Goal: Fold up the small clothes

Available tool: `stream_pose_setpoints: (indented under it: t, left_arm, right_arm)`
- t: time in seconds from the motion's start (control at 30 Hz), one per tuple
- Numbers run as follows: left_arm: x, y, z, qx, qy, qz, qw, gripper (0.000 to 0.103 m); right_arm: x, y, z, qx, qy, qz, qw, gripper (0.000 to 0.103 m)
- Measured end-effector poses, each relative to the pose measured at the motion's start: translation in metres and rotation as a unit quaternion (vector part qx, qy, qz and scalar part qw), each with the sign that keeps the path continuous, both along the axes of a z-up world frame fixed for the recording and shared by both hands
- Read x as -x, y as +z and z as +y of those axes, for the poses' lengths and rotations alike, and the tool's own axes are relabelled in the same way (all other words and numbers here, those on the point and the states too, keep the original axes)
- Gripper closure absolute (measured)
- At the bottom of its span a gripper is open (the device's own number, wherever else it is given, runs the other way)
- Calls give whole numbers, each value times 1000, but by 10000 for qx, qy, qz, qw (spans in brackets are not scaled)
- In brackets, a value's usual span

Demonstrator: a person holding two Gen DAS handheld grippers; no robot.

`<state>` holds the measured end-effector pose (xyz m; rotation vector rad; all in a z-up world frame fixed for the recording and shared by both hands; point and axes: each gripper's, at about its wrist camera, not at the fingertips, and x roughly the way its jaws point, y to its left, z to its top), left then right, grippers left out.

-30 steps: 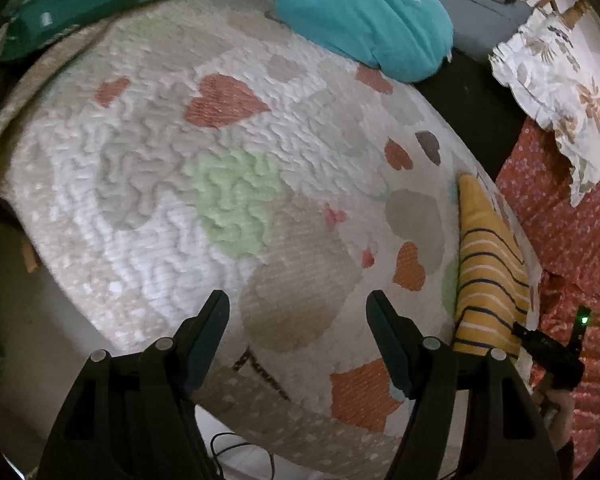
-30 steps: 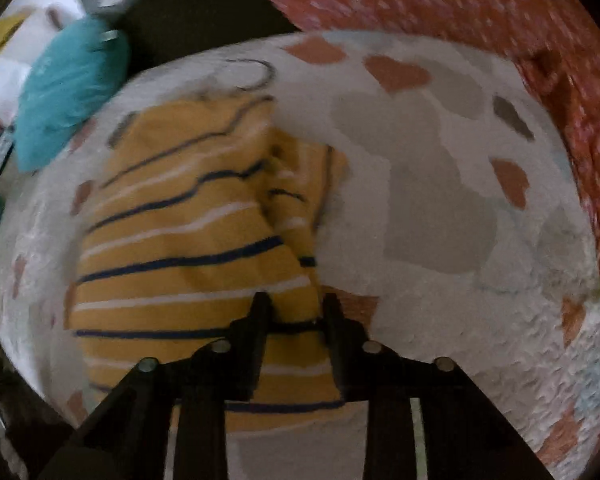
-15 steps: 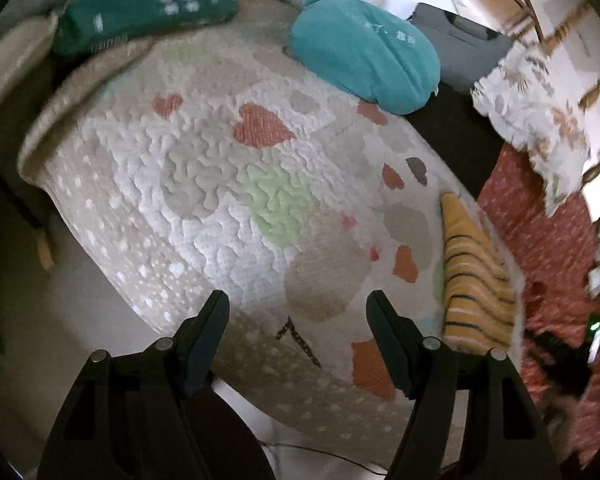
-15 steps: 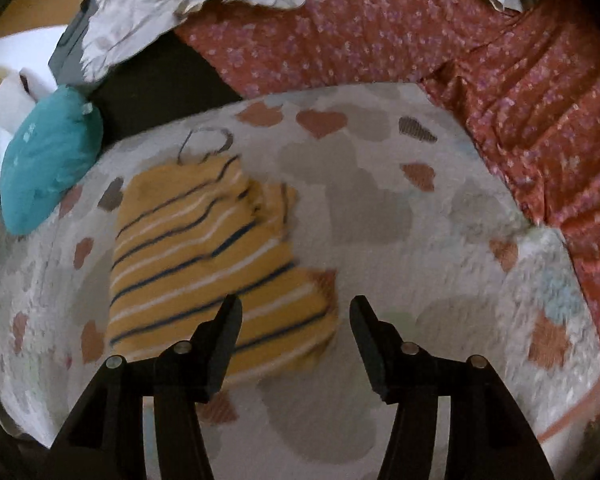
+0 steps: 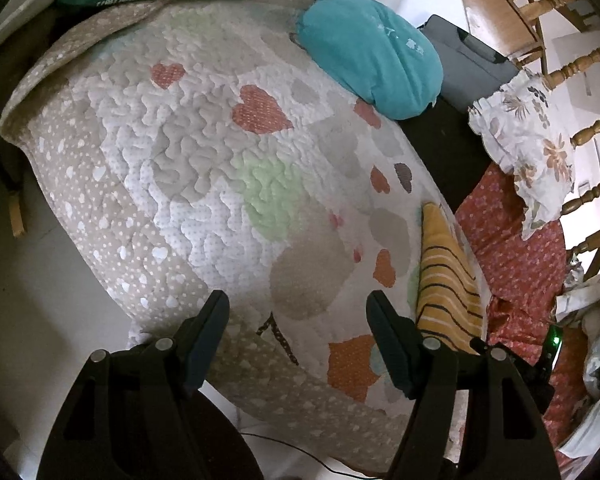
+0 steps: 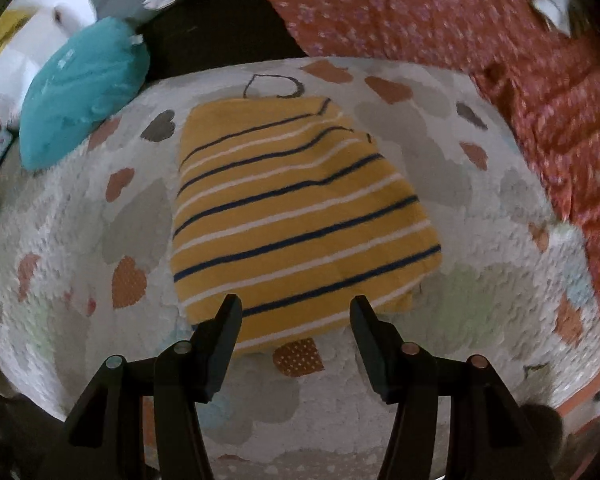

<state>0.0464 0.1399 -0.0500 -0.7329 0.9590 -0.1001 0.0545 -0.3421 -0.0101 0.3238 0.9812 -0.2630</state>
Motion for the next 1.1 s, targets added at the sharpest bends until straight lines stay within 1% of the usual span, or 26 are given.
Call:
stream_pose_setpoints:
  t: [0.03,0.1,0.2,0.27,0.4,0.5,0.6,0.73,0.87,0.93,1.0,1.03,1.07,1.1]
  left_arm:
    - [0,0,-1,-31,10,7,10000,33]
    - [-2,-1,-5,-27,19,48,10000,33]
    - [-6,-2,-13,28,-19,84,10000,33]
    - [-10,-2,-22,-20,-80,109,9999,33]
    - [-21,-2,-51,-365,-311,251,9985,33]
    - [-27,-2,-69,-674,-453,330,9962,33]
    - [-32,-2,-84,-912,-574,382,9934,33]
    - [-39,-3,-99,-1135,-726,468,9898,33]
    - [-42,-5,-103,-1232,-729,581,9880,33]
    - [-42,-6,-102,-1271,-670,628,9876,33]
    - [-43,-7,-102,-1268,-618,670,9877,33]
    - [-44,-8,-101,-1265,-599,689,9877,33]
    - [-44,-8,-101,-1257,-590,714,9877,33]
    - [-45,-9,-101,-1242,-595,736,9877,33]
  right_arm:
    - [3,1,-6,-115,-21,-72,9999,43]
    - [12,3,-18,-175,8,-177,9997,43]
    - [30,3,-39,-63,64,-362,9993,43]
    - [43,1,-56,25,43,-451,9990,43]
    - [49,0,-95,-104,-144,-637,9978,43]
    - [38,3,-124,-410,-311,-859,9950,42]
    - [16,9,-142,-635,-271,-1077,9918,42]
    - [-29,5,-157,-874,-85,-1114,9899,42]
    - [-90,-10,-170,-1433,105,-985,9847,42]
    - [-123,-23,-172,-1698,75,-826,9820,42]
    - [-147,-38,-166,-1990,245,-617,9777,42]
    - [-161,-50,-160,-2110,361,-318,9763,43]
    - [-170,-60,-154,-2232,473,-110,9736,52]
    - [-173,-62,-151,-2319,550,-88,9711,76]
